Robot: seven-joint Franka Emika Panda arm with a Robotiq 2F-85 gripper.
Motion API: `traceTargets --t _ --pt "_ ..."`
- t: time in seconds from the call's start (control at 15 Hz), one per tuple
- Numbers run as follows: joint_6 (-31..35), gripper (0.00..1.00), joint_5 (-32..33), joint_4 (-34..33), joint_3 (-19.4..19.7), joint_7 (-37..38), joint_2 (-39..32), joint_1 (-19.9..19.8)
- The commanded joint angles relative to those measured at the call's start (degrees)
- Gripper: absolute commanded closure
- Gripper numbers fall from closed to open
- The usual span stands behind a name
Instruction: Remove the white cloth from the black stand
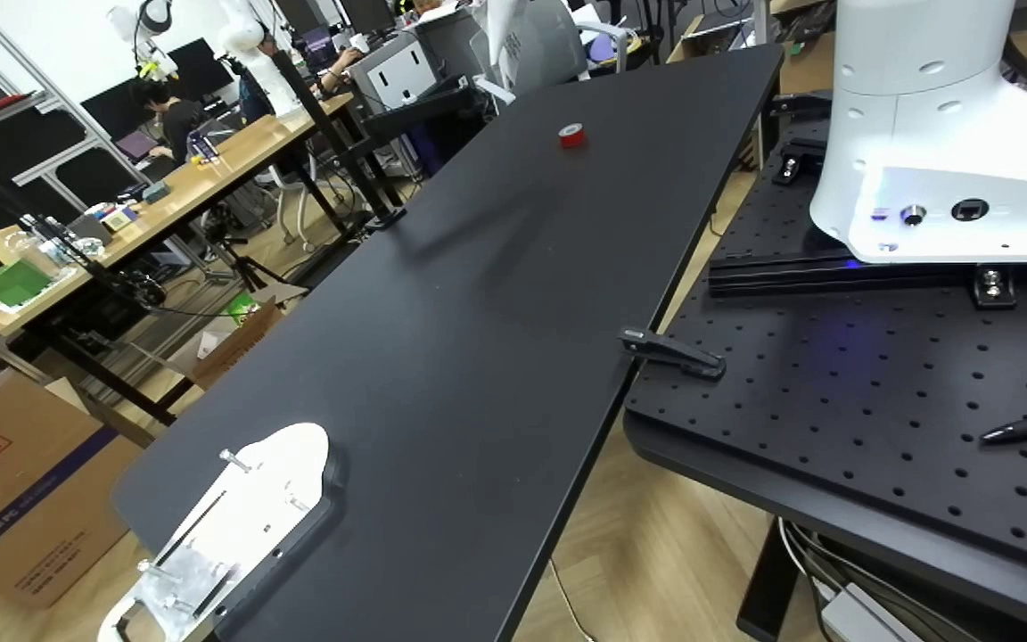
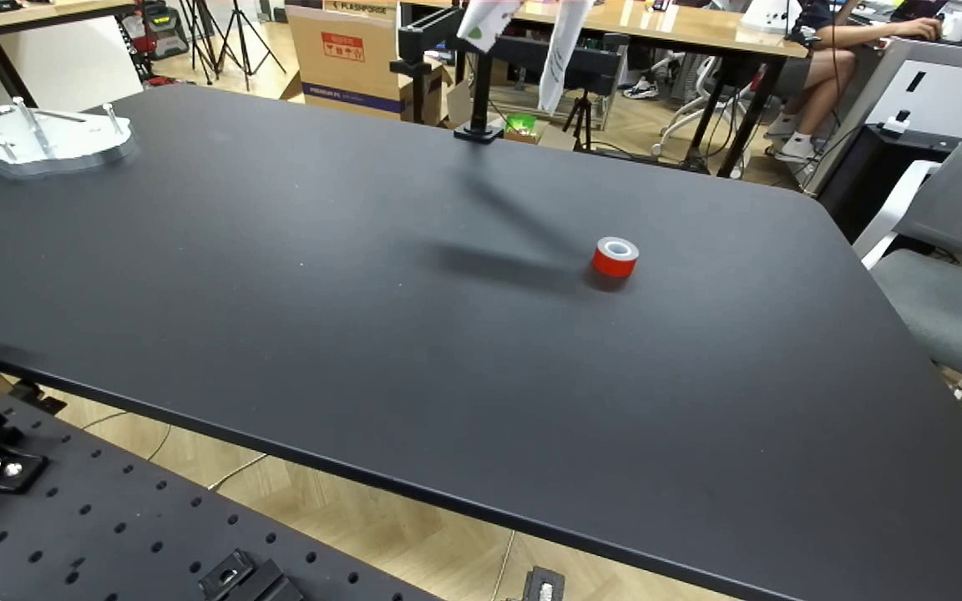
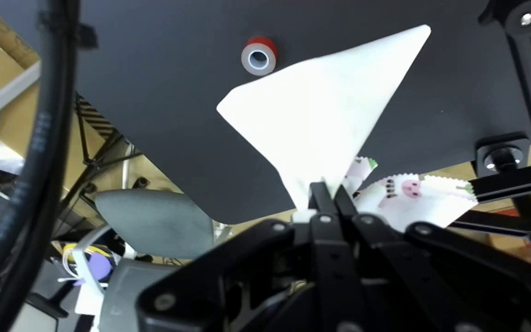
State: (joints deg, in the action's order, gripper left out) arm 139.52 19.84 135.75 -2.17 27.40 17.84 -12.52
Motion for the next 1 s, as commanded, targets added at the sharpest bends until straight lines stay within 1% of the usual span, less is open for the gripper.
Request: traceTargets --t 0.0,0.13,0.2,0.27,0.33,0.53,0.67,0.73,0.8,0.87,0.93 --pt "1.1 0.99 -1.4 -1.6 0.9 7.3 -4.1 -2.0" --pt "2.1 0.99 -2.7 -1.7 2.0 6.5 -6.2 -1.7" --pt "2.2 0.99 -3.9 -1.9 2.6 4.7 -7.2 -1.1" --pt "2.0 0.99 -5.5 -2.2 3.3 1.8 -8.2 -0.3" --pt "1.9 0.99 -6.4 -2.6 3.6 0.4 -9.1 0.1" --pt "0.4 0.99 -11.0 -4.5 4.7 -8.1 -12.2 2.2" --pt "-0.5 0.99 -13.3 -5.8 5.5 -11.6 -13.8 2.8" --pt "-1.3 0.89 -14.5 -6.5 5.8 -12.8 -14.4 3.1" --pt "-2.1 0.71 -15.6 -7.1 6.3 -13.9 -14.9 3.1" --pt "-2.8 0.67 -16.2 -7.6 6.6 -14.6 -15.2 3.2" --pt "-3.3 0.59 -16.6 -7.9 7.0 -15.2 -15.3 3.2"
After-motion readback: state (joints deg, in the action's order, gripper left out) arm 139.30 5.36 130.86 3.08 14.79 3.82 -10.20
